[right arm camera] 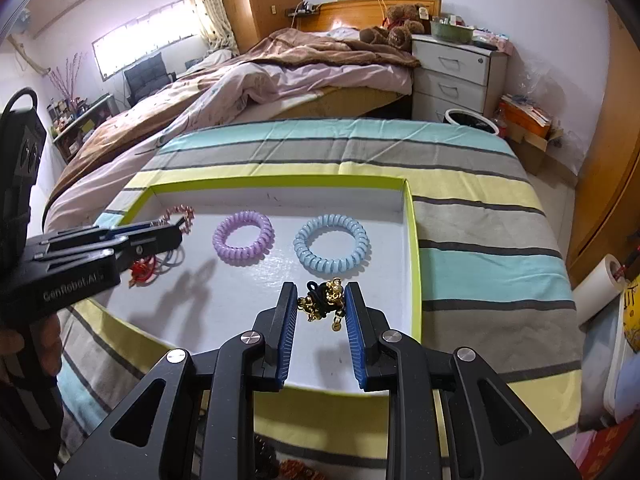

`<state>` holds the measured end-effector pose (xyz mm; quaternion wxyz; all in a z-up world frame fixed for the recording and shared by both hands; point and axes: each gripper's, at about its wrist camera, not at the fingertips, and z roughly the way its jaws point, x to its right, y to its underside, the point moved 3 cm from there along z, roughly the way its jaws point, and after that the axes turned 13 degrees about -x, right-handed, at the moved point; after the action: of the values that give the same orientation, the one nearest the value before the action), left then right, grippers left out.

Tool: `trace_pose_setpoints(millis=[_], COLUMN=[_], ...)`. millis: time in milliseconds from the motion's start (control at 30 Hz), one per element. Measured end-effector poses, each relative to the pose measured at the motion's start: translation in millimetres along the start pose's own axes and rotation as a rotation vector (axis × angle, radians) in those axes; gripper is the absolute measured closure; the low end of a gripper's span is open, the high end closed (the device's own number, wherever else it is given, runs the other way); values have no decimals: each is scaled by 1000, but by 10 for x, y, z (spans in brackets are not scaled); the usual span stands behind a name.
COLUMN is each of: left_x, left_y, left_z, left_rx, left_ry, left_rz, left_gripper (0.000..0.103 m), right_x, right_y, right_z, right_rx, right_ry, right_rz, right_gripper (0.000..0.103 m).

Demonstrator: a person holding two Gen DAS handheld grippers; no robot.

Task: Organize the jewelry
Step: 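Carry the pink clip and gold ornament over the yellow-green box with both tools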

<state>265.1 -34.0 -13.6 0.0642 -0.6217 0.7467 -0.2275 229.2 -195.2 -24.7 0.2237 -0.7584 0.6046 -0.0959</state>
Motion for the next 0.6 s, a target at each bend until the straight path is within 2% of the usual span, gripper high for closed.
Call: trace_pose_setpoints(millis=[267,600], left_x=[-94,-125], left_y=[-111,-99], left_z=[127,268], left_rx=[-16,-46], left_ry=[-17,-12], left_rz=[-25,-36], left_gripper=[85,85], right_x=[6,14], right_y=[-60,-87], right_z=[103,188], right_rx=[-22,-39], right_ry=[16,44], right_rz=[-12,-27], right_gripper=[78,78])
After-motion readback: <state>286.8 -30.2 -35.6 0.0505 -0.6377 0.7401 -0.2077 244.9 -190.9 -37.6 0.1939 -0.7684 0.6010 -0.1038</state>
